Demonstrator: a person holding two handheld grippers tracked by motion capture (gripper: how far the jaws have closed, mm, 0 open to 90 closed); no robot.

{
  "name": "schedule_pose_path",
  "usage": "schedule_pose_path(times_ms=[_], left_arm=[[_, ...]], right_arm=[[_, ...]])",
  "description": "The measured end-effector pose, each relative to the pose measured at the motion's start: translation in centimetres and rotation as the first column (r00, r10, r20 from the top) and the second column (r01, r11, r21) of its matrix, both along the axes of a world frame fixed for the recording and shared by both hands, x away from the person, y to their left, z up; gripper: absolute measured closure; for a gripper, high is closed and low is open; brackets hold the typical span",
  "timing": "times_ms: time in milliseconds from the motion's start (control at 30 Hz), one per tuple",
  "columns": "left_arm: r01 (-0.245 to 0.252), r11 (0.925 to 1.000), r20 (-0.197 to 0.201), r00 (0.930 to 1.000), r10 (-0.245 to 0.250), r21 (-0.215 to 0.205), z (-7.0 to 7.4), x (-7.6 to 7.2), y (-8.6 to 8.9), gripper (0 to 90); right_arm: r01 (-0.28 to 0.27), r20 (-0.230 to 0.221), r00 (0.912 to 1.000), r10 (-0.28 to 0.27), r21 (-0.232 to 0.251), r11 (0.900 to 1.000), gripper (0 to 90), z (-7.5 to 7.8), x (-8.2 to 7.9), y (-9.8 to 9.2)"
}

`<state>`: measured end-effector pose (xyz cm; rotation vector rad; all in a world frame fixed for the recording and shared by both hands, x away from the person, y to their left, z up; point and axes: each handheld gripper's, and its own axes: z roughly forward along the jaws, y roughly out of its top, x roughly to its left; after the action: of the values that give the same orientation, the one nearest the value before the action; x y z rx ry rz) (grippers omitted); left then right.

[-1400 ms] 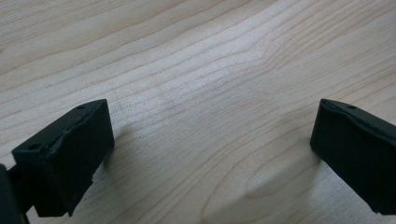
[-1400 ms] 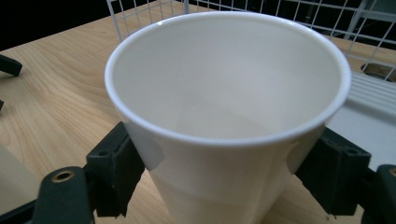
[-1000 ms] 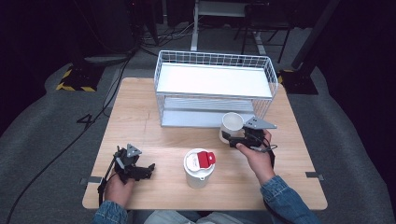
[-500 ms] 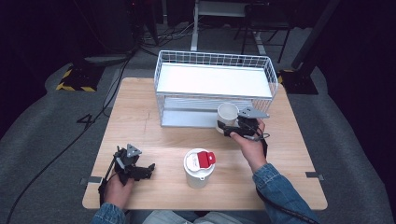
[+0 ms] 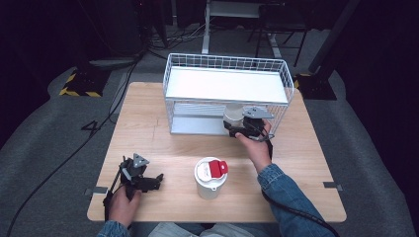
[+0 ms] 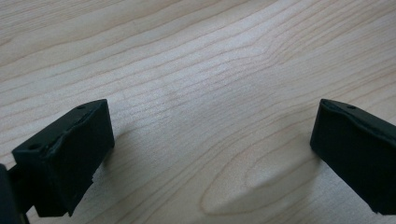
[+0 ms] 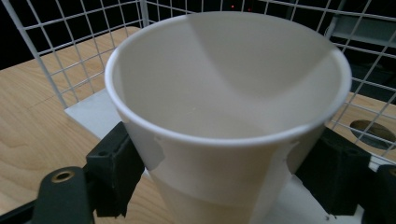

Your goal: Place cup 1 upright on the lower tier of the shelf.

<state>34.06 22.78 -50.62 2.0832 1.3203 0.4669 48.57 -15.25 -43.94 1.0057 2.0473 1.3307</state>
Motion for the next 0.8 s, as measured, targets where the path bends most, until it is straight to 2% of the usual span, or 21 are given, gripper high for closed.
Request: schedule_pose_path(times_ms=[233,467,800], left_arm=[[-0.027,0.9996,0.0,0.9996,0.027,0.003,0.0,-0.2,-0.3,0.1],[-0.027,0.9996,0.0,0.9996,0.027,0.005,0.0,-0.2,-0.3,0.1],[-0.027,0.9996,0.0,0.9996,0.027,0.006,0.0,-0.2,-0.3,0.1]], right_arm=[[0.01,0.017,0.9998,-0.01,0.004,1.0,22.1,-0.6,1.0,1.0],[0.023,0.028,0.9994,-0.023,-0.007,1.0,22.0,-1.4,2.1,1.9],[0.03,0.031,0.9991,-0.03,-0.012,0.999,22.0,-2.5,2.6,2.8]])
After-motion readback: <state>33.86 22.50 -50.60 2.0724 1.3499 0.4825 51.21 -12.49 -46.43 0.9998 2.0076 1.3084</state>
